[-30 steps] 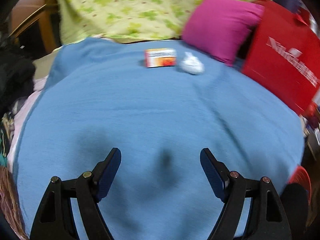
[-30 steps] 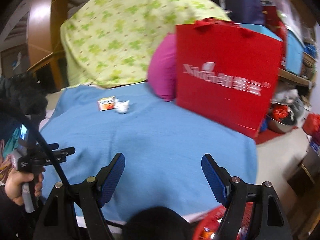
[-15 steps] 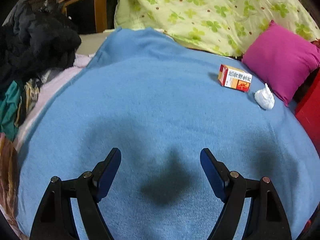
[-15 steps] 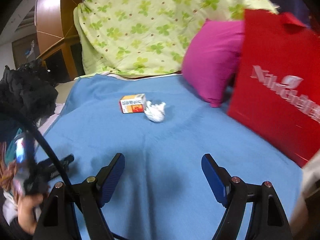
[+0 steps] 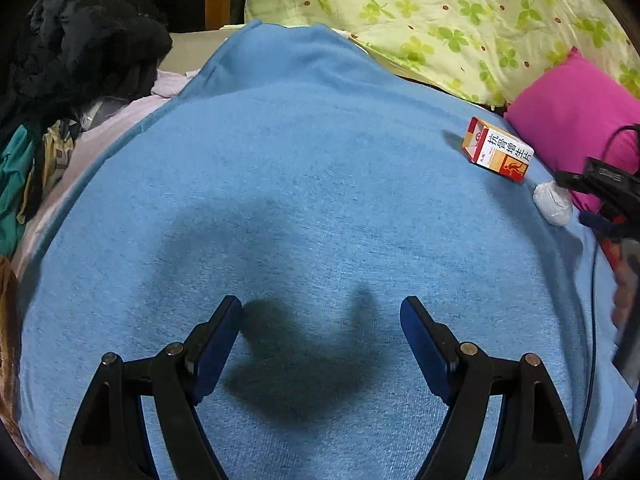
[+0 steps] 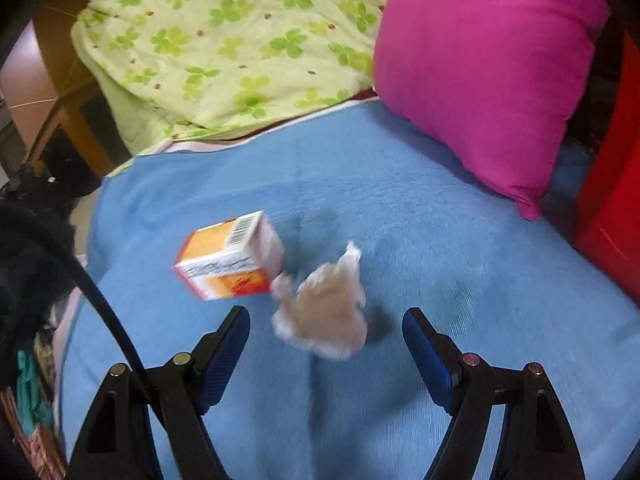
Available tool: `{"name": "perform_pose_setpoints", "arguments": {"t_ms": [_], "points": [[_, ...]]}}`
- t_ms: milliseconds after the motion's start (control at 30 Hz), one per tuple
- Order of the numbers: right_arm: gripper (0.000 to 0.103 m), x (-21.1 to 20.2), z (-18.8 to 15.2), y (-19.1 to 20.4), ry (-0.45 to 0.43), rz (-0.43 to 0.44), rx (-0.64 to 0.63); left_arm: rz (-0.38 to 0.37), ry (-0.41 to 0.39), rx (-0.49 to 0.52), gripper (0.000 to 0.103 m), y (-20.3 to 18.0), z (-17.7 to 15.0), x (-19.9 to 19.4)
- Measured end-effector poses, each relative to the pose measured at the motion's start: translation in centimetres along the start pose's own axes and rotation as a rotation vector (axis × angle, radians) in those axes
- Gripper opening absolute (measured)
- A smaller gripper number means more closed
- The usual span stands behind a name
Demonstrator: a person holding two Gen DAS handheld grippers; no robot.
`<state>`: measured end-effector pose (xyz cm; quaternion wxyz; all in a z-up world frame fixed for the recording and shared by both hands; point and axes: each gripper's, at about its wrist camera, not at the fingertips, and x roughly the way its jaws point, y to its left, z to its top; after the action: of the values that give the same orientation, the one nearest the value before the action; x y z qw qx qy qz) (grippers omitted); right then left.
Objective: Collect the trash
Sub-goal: 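Grasp the white tissue with the right gripper, then grasp the orange-white medicine box with the left gripper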
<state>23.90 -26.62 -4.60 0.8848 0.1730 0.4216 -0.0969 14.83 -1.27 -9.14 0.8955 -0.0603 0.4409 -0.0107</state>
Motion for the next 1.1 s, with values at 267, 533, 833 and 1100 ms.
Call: {"name": "perform_pose_setpoints", "arguments": {"t_ms": [267,533,833,1100], "points": [[0.039,1.1,-1.1,1.2,0.025,0.005,-0.131,0.011,0.006,0.019,0.082,-0.7,0.0,0.5],[0.039,-7.3,-7.3,0.4,-0.084,0.061,-0.130,0.020,-0.025,0.030,0.082,-1.1,-0.4,-0.2],[0.039,-11.2,-12.1,-2.0,-0.215,0.113,-0.034,0.039,-0.057,0.058,0.082,-1.7,-1.3,0.0],[0.039,-11.6,-11.9,-3.0,-0.239,0.225,-0.011,-0.005,-0.094,0.100,0.082,-4.1,-0.4,-0.4]]}}
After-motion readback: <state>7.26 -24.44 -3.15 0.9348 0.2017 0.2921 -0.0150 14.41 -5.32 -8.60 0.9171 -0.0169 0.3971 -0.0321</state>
